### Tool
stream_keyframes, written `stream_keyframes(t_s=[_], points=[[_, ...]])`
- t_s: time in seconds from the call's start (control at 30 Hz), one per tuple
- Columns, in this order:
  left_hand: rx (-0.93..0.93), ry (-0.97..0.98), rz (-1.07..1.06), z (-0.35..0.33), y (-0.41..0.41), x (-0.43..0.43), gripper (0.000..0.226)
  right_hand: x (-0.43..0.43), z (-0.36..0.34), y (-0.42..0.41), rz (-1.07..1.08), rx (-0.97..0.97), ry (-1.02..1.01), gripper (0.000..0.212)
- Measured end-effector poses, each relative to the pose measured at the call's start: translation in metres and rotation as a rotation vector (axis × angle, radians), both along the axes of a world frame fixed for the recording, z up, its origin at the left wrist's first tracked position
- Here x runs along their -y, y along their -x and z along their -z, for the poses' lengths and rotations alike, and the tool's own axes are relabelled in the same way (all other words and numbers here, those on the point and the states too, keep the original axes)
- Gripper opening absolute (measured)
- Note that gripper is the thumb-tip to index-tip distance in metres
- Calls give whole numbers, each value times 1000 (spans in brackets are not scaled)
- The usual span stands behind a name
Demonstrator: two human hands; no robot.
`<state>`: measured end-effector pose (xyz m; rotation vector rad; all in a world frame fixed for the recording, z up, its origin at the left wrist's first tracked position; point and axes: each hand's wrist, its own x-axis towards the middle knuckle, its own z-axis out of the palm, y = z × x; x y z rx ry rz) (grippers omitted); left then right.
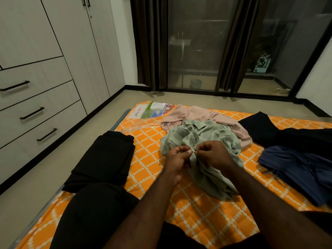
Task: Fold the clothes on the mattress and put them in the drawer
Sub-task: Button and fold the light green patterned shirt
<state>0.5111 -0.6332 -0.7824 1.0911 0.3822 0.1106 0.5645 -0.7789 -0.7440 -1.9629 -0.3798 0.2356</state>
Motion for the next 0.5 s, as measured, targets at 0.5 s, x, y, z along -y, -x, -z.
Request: stream_keyframes(t_s=[0.5], points=[[6, 38, -31, 1, 1, 0, 15, 1, -5, 2, -37, -81, -120, 10]])
